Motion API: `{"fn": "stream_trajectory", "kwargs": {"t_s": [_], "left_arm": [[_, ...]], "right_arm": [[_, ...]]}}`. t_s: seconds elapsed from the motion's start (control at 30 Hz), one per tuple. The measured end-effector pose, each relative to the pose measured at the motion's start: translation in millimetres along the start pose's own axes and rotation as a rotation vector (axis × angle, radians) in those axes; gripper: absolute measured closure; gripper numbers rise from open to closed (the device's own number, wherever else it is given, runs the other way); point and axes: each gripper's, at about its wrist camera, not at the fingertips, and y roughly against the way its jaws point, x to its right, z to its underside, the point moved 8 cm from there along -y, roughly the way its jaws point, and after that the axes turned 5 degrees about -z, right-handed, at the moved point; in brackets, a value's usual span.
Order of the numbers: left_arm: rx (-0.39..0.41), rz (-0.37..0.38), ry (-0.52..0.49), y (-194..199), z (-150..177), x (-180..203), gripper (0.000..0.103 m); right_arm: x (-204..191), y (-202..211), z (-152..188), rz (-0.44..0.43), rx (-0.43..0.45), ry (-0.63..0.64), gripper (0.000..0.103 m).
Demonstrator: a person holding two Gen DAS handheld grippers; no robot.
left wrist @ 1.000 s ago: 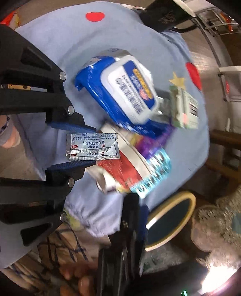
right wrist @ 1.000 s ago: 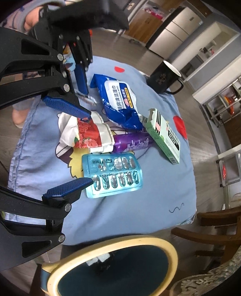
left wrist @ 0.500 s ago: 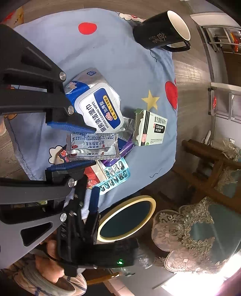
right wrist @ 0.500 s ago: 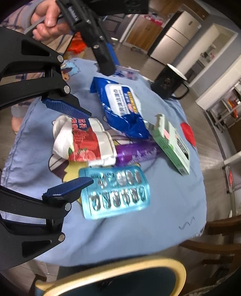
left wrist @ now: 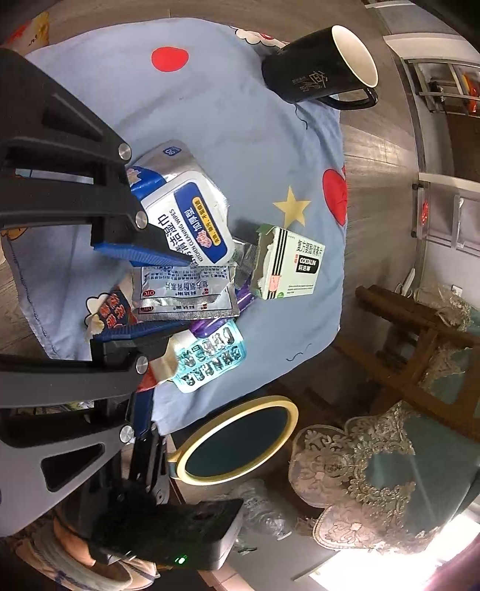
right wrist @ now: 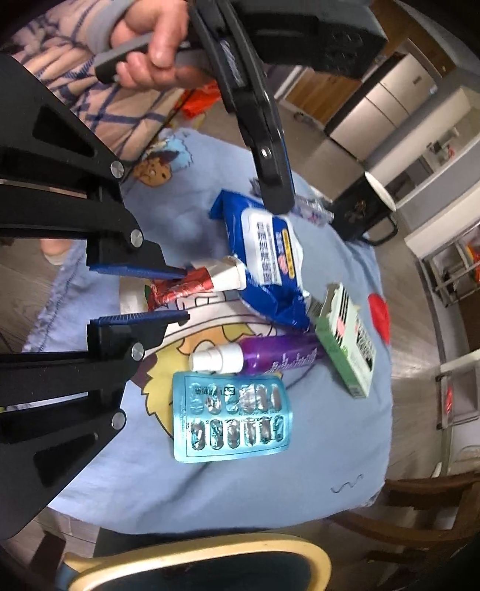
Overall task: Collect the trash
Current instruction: 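Lift the sachet with the left tool while the right tool carries the paper cup to the bin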
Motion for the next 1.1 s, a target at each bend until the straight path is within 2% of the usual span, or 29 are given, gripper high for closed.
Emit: {"fn": "stream_trajectory", "kwargs": {"t_s": [0.07, 0.3, 0.4, 0.73, 1.1], "left_arm": [[0.009, -0.004, 0.005, 1, -2, 0, 0.075], [0.021, -0.009, 0.015, 3, -6, 0, 0.075], [0.024, -0.008, 0.013, 4, -8, 3, 0.075], [0.022, 0.020, -0.037, 1, -13, 33, 0.075], [0.009, 0.091, -0.123, -9, -28, 100, 0.075]], "right_arm": [[-6, 8, -1, -0.018, 0.013, 0.015, 0.093], [-19, 34, -5, -0.055, 0.067, 0.033, 0.093], [-15, 51, -13, -0.052, 0.121, 0.020, 0.093], [39, 124, -41, 0.075, 0.352, -0.110, 0.093], [90, 191, -32, 0.218, 0.537, -0.235, 0.093]]}}
